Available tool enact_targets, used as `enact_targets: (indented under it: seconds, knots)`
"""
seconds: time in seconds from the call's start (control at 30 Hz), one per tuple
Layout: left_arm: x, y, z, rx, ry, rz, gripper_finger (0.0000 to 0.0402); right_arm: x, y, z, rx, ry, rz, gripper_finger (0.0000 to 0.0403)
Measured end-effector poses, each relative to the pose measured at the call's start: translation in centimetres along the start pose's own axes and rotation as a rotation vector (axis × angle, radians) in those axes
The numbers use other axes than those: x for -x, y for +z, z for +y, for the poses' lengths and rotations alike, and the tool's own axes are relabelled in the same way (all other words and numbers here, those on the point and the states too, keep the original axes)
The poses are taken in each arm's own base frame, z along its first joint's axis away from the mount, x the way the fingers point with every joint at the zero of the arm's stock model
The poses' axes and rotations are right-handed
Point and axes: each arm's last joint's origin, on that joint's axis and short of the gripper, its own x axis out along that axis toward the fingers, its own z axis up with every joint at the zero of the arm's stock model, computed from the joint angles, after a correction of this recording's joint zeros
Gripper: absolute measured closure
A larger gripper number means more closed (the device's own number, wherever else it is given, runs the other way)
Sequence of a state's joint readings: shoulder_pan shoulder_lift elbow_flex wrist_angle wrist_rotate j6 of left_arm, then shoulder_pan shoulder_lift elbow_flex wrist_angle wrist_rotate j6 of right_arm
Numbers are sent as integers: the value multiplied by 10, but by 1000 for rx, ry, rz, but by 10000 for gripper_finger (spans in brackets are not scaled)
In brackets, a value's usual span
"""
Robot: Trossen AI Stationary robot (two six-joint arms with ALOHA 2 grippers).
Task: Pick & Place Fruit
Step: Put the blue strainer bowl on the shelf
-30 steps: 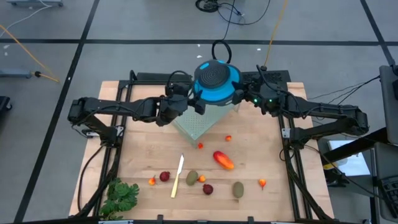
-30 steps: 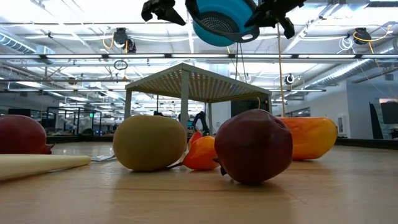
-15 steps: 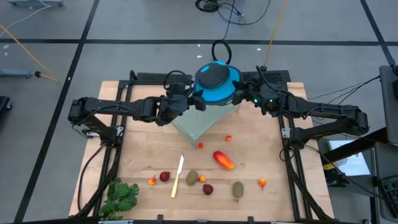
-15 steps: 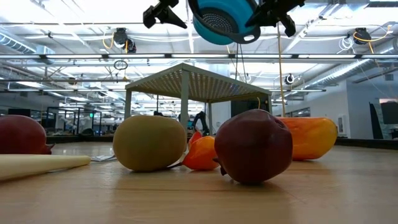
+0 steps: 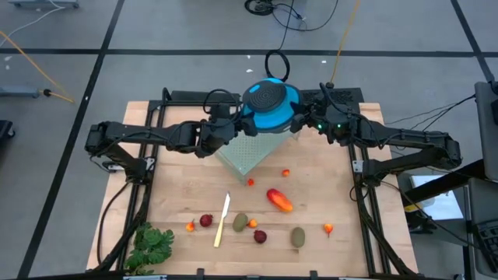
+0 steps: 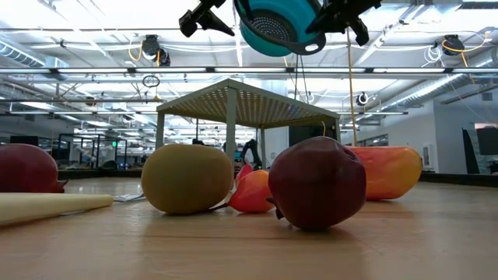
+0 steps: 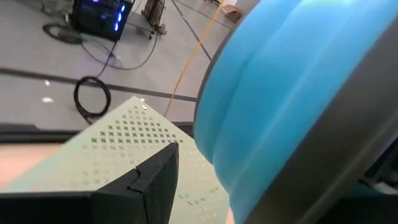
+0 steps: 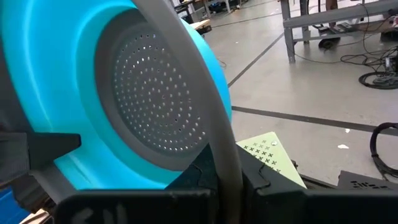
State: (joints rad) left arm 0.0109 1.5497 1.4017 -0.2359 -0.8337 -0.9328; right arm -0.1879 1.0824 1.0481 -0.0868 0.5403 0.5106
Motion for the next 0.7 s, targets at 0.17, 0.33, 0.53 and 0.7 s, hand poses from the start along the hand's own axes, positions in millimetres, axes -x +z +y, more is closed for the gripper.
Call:
enact_targets:
  seconds: [0.17,0.33,0.53,0.7]
  knots:
    - [0,-1,0,20,-14,19,174,0,-1,1,-7,37,23,399]
    - [0,-2,1,33,-15,43,174,0,-1,1,-14,39,26,399]
    - [0,-3,1,26,-9,48,174,0,-1,1,-24,38,27,399]
    - [0,-3,1,19,-10,48,210,0,-2,1,-42,36,32,399]
